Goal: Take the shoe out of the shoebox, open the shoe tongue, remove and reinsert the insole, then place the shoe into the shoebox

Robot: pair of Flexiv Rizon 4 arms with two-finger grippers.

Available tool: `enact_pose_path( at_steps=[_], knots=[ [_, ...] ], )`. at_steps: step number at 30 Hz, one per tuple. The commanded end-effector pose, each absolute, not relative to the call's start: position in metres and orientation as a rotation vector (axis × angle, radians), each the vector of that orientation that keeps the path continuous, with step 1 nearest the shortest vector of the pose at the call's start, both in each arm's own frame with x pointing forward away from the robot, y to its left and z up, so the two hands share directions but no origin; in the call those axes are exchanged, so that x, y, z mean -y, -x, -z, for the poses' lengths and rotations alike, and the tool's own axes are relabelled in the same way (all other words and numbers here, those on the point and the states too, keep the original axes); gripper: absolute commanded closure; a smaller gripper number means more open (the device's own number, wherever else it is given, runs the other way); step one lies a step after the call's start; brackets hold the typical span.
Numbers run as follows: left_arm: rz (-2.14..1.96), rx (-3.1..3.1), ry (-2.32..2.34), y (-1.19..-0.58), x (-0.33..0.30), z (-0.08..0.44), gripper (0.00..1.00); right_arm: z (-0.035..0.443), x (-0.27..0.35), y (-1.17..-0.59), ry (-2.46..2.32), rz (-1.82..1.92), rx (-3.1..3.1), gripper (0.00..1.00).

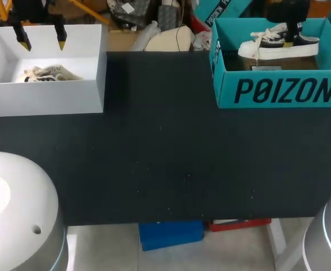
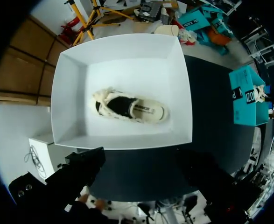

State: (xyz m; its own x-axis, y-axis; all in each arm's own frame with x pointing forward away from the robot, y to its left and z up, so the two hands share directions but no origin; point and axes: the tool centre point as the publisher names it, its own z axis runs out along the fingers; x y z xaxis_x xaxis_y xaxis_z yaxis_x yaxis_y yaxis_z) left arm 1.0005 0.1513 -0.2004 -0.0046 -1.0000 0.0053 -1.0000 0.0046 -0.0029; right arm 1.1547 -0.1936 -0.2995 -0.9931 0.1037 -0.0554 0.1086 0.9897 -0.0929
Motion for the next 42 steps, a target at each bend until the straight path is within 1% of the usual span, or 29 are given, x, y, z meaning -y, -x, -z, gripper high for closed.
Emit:
enact_pose_path(
  at_steps=[1, 7, 12, 18, 21, 24, 31, 37, 42],
  knots=[
    [-0.005, 2.223, -2.219, -1.000, -0.151, 0.200, 0.00, 0.211, 0.177, -1.080, -0.179, 0.187, -2.839, 1.00],
    [-0.005, 2.223, -2.219, -1.000, -0.151, 0.200, 0.00, 0.142, 0.136, -1.041, -0.219, 0.301, -2.683, 1.00],
    [-0.005, 2.223, -2.219, -1.000, -0.151, 0.200, 0.00, 0.096, 0.074, -0.995, -0.237, 0.364, -2.586, 1.00],
    [-0.005, 2.223, -2.219, -1.000, -0.151, 0.200, 0.00, 0.065, -0.020, -0.932, -0.197, 0.376, -2.520, 1.00],
    [-0.005, 2.223, -2.219, -1.000, -0.151, 0.200, 0.00, 0.060, -0.062, -0.900, -0.205, 0.362, -2.505, 1.00],
    [-0.005, 2.223, -2.219, -1.000, -0.151, 0.200, 0.00, 0.074, -0.098, -0.873, -0.188, 0.326, -2.498, 1.00],
    [-0.005, 2.223, -2.219, -1.000, -0.151, 0.200, 0.00, 0.157, -0.158, -0.825, -0.203, 0.292, -2.537, 1.00],
    [-0.005, 2.223, -2.219, -1.000, -0.151, 0.200, 0.00, 0.231, -0.195, -0.799, -0.250, 0.274, -2.569, 1.00],
    [-0.005, 2.223, -2.219, -1.000, -0.151, 0.200, 0.00, 0.283, -0.215, -0.793, -0.325, 0.229, -2.586, 1.00]
  ],
)
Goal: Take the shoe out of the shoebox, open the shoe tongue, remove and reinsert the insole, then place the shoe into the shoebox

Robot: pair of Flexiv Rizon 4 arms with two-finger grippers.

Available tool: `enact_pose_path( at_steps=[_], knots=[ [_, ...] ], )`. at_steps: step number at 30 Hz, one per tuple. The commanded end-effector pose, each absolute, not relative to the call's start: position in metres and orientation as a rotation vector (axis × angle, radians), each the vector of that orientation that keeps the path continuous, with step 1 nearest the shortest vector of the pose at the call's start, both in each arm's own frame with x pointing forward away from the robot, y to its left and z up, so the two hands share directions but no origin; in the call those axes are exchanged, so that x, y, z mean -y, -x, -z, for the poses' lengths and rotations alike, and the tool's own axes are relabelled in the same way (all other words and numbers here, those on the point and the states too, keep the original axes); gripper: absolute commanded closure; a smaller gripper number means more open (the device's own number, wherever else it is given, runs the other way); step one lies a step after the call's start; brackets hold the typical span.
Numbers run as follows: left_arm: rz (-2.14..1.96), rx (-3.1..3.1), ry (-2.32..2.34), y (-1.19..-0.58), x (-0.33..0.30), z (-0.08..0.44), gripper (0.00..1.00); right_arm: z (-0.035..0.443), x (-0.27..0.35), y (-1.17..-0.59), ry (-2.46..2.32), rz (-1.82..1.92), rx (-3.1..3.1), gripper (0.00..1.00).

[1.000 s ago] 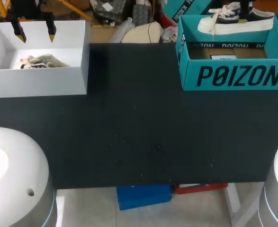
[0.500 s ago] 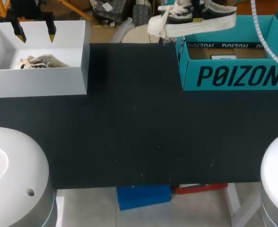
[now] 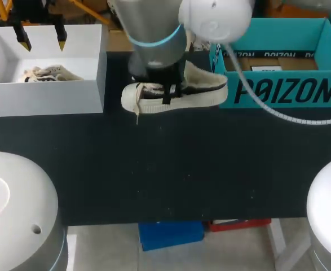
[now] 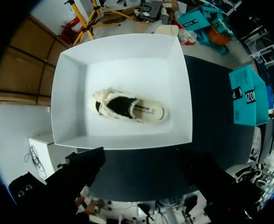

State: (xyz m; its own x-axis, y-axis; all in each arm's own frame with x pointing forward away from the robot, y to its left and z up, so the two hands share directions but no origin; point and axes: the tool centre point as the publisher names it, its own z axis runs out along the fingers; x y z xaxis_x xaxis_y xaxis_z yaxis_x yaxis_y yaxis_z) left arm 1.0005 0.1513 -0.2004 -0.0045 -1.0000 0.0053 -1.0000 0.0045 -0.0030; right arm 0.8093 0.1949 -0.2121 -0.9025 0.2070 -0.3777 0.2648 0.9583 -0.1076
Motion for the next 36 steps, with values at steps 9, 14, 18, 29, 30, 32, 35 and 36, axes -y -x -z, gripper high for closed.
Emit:
enact_pose_path(
  at_steps=[9, 14, 18, 29, 30, 32, 35, 36],
  knots=[
    [-0.005, 2.223, -2.219, -1.000, -0.151, 0.200, 0.00, 0.343, -0.231, -0.797, -0.311, 0.156, -2.610, 1.00],
    [-0.005, 2.223, -2.219, -1.000, -0.151, 0.200, 0.00, 0.373, -0.237, -0.801, -0.330, 0.103, -2.671, 1.00],
    [-0.005, 2.223, -2.219, -1.000, -0.151, 0.200, 0.00, 0.377, -0.235, -0.804, -0.338, 0.108, -2.683, 1.00],
    [-0.005, 2.223, -2.219, -1.000, -0.151, 0.200, 0.00, 0.346, -0.217, -0.800, -0.339, 0.091, -2.739, 0.00],
    [-0.005, 2.223, -2.219, -1.000, -0.151, 0.200, 0.00, 0.335, -0.216, -0.800, -0.308, 0.077, -2.751, 0.00],
    [-0.005, 2.223, -2.219, -1.000, -0.151, 0.200, 0.00, 0.320, -0.212, -0.800, -0.271, 0.033, -2.766, 0.00],
    [-0.005, 2.223, -2.219, -1.000, -0.151, 0.200, 0.00, 0.291, -0.206, -0.800, -0.117, -0.077, -2.826, 0.00],
    [-0.005, 2.223, -2.219, -1.000, -0.151, 0.200, 0.00, 0.284, -0.204, -0.799, -0.071, -0.111, -2.832, 0.00]
  ],
)
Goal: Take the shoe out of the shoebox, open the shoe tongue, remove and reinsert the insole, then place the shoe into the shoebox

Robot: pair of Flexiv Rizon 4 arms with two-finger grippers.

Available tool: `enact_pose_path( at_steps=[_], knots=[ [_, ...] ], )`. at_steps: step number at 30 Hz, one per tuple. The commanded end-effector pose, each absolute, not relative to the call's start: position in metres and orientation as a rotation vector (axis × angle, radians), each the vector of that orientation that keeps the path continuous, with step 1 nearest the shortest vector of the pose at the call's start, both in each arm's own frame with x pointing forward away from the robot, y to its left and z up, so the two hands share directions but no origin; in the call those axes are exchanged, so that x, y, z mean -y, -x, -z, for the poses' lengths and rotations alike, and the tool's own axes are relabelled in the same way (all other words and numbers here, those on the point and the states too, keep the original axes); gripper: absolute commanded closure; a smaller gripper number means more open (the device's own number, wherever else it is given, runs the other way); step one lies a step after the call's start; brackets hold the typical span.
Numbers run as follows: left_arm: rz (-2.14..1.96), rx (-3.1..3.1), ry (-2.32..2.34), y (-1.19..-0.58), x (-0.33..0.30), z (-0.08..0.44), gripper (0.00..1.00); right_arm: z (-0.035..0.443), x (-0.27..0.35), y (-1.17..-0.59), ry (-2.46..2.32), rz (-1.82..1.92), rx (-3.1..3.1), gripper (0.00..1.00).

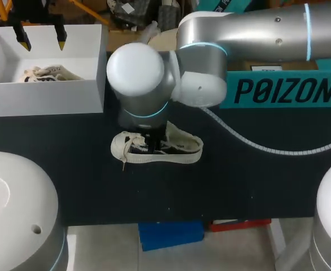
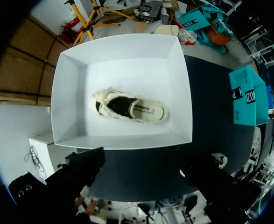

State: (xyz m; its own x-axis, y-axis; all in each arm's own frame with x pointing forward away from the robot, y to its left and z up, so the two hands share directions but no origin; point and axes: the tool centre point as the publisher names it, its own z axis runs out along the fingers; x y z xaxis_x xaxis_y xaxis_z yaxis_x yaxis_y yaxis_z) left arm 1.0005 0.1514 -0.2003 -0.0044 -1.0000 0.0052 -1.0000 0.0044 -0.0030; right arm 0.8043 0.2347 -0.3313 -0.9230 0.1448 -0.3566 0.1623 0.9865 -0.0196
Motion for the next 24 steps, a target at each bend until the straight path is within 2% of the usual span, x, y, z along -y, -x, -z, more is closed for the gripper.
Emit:
enact_pose_path(
  at_steps=[1, 6, 10, 24],
  knots=[
    [-0.005, 2.223, -2.219, -1.000, -0.151, 0.200, 0.00, 0.279, -0.201, -0.799, -0.018, -0.164, -2.845, 0.00],
    [-0.005, 2.223, -2.219, -1.000, -0.151, 0.200, 0.00, 0.258, -0.185, -0.796, 0.245, -0.625, -2.848, 0.00],
    [-0.005, 2.223, -2.219, -1.000, -0.151, 0.200, 0.00, 0.254, -0.161, -0.795, 0.347, -0.774, -2.856, 0.00],
    [-0.005, 2.223, -2.219, -1.000, -0.151, 0.200, 0.00, 0.254, -0.161, -0.795, 0.347, -0.774, -2.856, 0.00]
  ],
)
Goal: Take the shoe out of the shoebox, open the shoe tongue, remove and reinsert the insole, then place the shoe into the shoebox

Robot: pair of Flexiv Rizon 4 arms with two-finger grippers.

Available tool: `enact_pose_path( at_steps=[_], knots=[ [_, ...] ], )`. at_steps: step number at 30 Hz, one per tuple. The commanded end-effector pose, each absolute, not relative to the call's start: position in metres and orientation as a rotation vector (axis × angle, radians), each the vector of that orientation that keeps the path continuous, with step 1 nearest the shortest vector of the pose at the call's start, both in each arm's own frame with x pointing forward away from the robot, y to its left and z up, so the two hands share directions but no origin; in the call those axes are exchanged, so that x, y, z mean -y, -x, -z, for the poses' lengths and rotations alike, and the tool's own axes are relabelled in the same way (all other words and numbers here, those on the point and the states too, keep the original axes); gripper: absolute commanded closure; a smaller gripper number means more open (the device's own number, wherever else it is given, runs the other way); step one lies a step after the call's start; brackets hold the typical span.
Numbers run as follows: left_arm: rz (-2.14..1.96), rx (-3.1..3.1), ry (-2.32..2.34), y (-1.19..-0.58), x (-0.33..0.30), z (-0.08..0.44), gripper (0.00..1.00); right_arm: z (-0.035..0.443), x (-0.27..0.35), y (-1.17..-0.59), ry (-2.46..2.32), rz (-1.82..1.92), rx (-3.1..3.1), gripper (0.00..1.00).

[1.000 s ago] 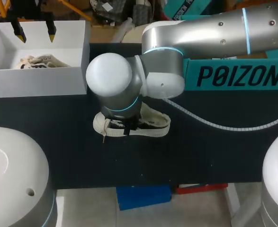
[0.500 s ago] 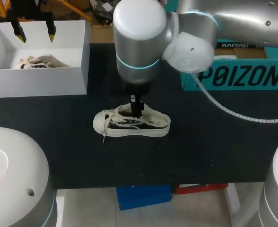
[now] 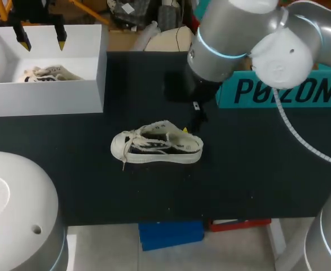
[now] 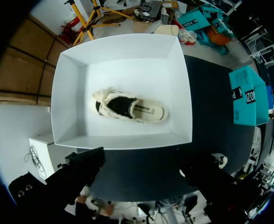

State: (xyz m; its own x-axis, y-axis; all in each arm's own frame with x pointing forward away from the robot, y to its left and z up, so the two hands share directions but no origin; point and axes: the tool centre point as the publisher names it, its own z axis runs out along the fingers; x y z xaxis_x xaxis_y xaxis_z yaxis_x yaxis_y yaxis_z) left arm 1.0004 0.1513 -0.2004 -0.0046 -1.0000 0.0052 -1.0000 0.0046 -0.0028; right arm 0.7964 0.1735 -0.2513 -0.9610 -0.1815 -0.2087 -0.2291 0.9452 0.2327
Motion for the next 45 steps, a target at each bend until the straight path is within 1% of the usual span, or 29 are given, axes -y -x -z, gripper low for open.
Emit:
enact_pose_path(
  at_steps=[1, 18, 21, 23, 30, 34, 39, 45],
  knots=[
    [-0.005, 2.223, -2.219, -1.000, -0.151, 0.200, 0.00, 0.254, -0.161, -0.795, 0.347, -0.774, -2.856, 0.00],
    [-0.005, 2.223, -2.219, -1.000, -0.151, 0.200, 0.00, 0.254, -0.161, -0.795, 0.347, -0.774, -2.856, 0.00],
    [-0.005, 2.223, -2.219, -1.000, -0.151, 0.200, 0.00, 0.257, -0.149, -0.786, 0.257, -0.925, -2.795, 0.00],
    [-0.005, 2.223, -2.219, -1.000, -0.151, 0.200, 0.00, 0.258, -0.141, -0.785, 0.232, -0.874, -2.819, 0.00],
    [-0.005, 2.223, -2.219, -1.000, -0.151, 0.200, 0.00, 0.280, -0.131, -0.785, 0.112, -0.924, -2.802, 0.00],
    [-0.005, 2.223, -2.219, -1.000, -0.151, 0.200, 0.00, 0.294, -0.126, -0.791, 0.018, -1.061, -2.715, 0.00],
    [-0.005, 2.223, -2.219, -1.000, -0.151, 0.200, 0.00, 0.309, -0.124, -0.793, -0.067, -1.143, -2.678, 0.00],
    [-0.005, 2.223, -2.219, -1.000, -0.151, 0.200, 0.00, 0.326, -0.129, -0.798, -0.073, -1.263, -2.636, 0.00]
  ],
)
